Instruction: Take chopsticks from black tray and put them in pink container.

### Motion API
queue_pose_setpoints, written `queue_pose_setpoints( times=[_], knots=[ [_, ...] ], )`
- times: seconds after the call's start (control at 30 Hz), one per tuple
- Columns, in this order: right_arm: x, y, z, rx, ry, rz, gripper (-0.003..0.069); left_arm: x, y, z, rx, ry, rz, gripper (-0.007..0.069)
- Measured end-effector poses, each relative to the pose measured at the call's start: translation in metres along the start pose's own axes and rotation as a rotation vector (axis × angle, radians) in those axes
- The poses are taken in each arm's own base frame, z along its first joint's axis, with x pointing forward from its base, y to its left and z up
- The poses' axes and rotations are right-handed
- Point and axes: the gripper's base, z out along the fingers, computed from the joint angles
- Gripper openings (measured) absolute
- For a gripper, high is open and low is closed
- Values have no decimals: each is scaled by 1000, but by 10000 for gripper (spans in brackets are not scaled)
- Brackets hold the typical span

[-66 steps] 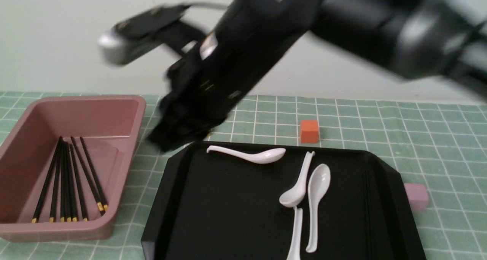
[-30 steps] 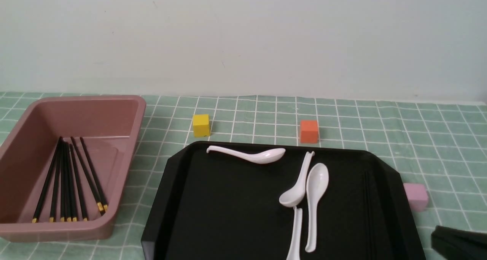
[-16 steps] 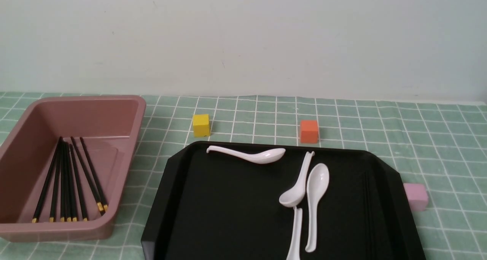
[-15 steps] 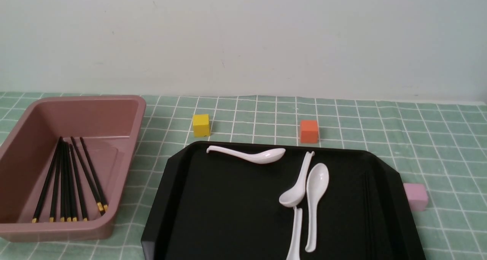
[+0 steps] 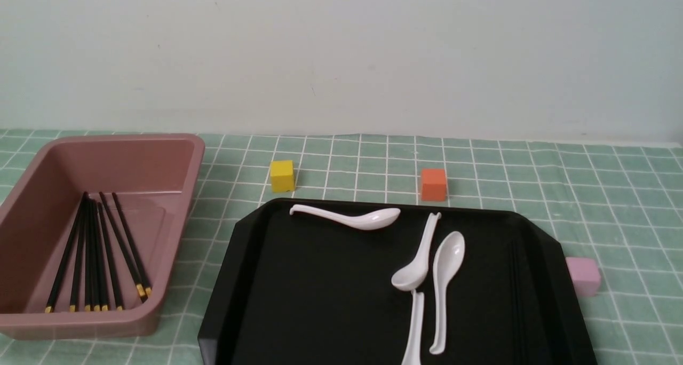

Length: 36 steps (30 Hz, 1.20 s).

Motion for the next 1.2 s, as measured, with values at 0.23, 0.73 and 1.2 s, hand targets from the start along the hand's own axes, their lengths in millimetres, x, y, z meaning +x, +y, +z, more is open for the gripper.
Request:
queue_pose_setpoints(
  times=[0.23,0.73,1.2],
  knots=[
    [27,-15,-7,265,-60,148,47,0,0,0,0,0,0,238],
    [37,-23,-14,448,13,222,72,0,0,0,0,0,0,238],
    [37,-22,-14,447,16,226,90,0,0,0,0,0,0,238]
  ],
)
